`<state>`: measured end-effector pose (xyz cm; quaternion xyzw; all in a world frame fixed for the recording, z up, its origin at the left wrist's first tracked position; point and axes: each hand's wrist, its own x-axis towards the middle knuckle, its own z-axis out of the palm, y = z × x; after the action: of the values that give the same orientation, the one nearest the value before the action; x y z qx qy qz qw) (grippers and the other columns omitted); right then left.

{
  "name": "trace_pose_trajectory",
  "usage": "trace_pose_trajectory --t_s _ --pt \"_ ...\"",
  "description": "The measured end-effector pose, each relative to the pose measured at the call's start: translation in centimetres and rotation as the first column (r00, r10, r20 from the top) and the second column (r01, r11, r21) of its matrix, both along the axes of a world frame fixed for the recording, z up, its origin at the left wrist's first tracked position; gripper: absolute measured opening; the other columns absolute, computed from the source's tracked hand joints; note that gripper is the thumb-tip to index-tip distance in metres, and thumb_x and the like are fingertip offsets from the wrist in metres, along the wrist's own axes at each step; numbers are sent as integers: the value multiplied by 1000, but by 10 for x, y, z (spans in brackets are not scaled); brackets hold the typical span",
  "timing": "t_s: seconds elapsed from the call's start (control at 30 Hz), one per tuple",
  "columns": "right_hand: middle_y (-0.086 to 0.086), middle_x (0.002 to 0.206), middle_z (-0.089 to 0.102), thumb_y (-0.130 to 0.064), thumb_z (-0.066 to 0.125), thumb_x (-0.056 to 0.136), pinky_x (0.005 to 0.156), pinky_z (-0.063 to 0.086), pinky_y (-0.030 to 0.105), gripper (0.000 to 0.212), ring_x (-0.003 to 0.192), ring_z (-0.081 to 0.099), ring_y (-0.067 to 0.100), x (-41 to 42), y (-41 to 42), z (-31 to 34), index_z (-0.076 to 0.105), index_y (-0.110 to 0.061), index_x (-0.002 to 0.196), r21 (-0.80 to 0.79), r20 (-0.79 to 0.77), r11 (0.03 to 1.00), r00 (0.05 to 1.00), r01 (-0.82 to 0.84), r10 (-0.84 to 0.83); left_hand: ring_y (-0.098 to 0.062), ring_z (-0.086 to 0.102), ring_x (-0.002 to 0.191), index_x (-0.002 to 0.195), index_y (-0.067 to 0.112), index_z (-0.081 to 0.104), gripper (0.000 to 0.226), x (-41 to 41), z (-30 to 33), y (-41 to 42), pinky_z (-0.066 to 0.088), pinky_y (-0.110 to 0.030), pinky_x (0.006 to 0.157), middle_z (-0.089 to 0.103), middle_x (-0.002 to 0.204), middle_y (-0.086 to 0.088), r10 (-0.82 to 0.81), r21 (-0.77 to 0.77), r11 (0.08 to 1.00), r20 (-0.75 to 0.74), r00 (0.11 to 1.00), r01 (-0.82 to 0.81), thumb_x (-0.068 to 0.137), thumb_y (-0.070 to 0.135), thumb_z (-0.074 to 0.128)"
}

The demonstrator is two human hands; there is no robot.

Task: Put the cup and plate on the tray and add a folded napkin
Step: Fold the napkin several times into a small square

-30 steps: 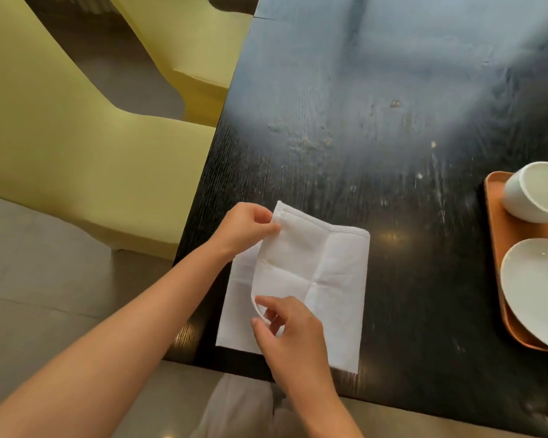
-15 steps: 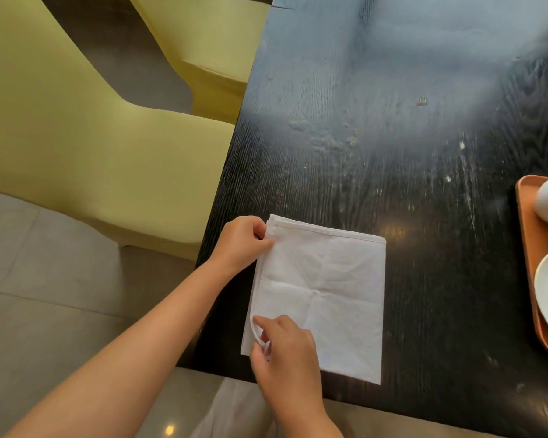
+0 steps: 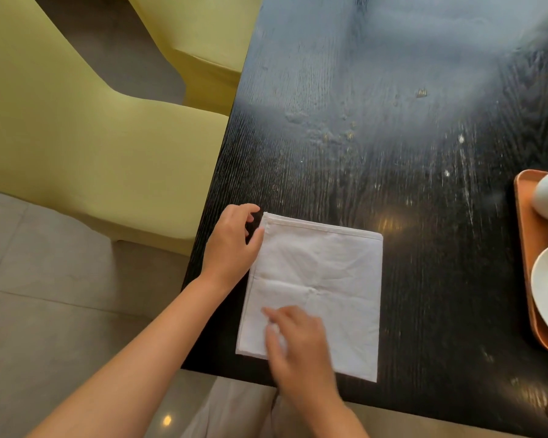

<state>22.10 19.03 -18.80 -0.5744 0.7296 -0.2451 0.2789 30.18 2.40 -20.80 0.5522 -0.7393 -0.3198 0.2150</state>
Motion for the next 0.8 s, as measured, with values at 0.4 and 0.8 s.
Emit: trace_pose_trajectory --t_s 0.4,0.8 --pt "-2 157 1 -33 21 95 114 -6 44 55 139 -13 9 -101 -80 -52 7 -16 146 162 -523 985 851 55 38 -22 16 143 145 22 28 52 -54 -34 30 12 -51 114 21 155 -6 -424 -88 852 461 779 516 94 35 27" --pt "0 156 -1 -46 8 92 113 -11 50 61 141 -11 16 -159 -36 -36 -5 -17 144 262 -630 965 754 -20 187 -23 13 143 147 22 19 61 -3 -34 31 4 -48 113 13 155 -1 -371 -88 855 585 721 512 92 49 20"
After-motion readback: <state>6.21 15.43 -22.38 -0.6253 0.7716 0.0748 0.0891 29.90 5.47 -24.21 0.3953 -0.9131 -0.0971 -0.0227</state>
